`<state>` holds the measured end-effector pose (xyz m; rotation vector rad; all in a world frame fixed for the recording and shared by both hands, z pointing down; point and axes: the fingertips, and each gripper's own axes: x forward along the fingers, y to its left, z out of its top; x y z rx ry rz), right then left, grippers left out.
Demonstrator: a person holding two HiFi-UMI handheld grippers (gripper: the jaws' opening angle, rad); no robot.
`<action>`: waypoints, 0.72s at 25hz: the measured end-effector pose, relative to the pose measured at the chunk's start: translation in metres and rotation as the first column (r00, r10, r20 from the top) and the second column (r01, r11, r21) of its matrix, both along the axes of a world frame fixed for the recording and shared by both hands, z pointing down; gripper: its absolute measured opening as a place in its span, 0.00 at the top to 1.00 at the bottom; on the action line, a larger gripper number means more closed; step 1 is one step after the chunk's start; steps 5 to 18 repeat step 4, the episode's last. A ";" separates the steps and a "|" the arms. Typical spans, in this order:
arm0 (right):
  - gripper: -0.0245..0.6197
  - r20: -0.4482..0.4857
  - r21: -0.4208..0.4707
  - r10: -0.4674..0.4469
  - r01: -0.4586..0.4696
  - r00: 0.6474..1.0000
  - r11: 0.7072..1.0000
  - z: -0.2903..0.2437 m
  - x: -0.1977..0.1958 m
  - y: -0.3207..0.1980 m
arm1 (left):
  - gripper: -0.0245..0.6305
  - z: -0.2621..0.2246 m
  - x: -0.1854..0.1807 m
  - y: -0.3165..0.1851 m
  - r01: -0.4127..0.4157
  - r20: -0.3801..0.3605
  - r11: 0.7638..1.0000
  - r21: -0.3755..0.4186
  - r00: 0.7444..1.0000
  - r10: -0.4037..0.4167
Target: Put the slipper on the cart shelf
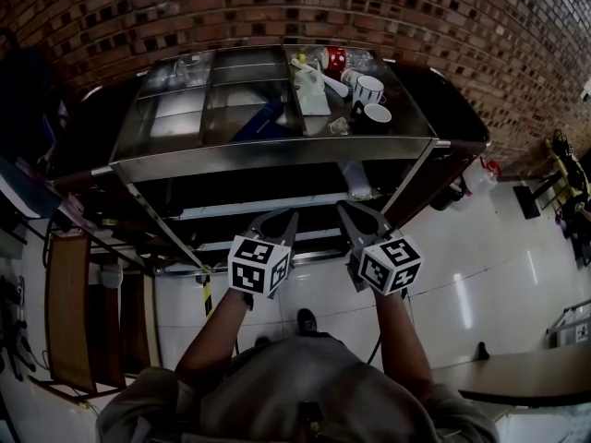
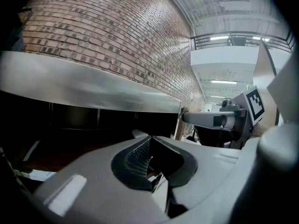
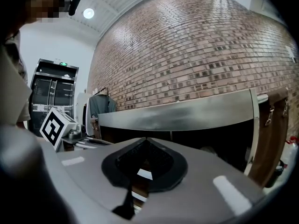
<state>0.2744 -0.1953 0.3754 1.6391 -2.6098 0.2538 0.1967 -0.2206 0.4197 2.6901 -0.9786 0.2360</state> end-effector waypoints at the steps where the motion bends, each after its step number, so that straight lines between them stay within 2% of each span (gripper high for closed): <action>1: 0.96 0.000 0.000 0.000 0.000 1.000 1.000 0.000 0.001 0.000 | 0.95 0.000 0.001 0.001 -0.002 0.001 1.000 -0.001 1.000 0.002; 18: 0.96 0.001 -0.001 -0.001 0.001 1.000 1.000 -0.001 0.003 0.001 | 0.95 0.000 0.004 0.002 -0.007 0.004 1.000 -0.003 1.000 0.007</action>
